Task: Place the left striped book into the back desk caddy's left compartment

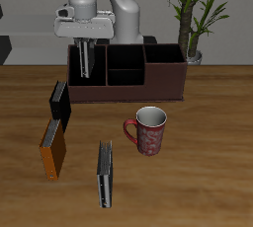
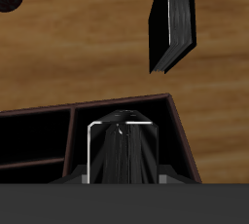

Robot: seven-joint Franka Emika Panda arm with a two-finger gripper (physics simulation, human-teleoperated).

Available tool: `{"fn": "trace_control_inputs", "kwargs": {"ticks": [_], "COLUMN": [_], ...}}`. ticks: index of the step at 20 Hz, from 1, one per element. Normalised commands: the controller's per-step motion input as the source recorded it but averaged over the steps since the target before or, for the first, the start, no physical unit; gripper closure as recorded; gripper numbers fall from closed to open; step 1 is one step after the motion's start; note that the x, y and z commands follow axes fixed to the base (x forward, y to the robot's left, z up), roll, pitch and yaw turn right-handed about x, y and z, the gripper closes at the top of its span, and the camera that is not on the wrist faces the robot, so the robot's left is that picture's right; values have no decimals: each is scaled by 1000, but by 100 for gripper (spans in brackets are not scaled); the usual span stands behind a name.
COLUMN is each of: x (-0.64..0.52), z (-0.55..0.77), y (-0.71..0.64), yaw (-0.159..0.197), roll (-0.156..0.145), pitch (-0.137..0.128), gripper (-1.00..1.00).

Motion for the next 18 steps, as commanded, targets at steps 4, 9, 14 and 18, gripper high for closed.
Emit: {"fn": "trace_control_inputs", "kwargs": {"ticks": [4, 9, 14, 18], "x": [55, 53, 25, 40], "z": [-333, -212, -260, -199], "y": [43, -14, -77, -48], "yaw": [4, -12, -1, 18], "roll": [29, 11, -17, -11], "pitch": [29, 26, 36, 42], "gripper": [100, 100, 100, 100]}}
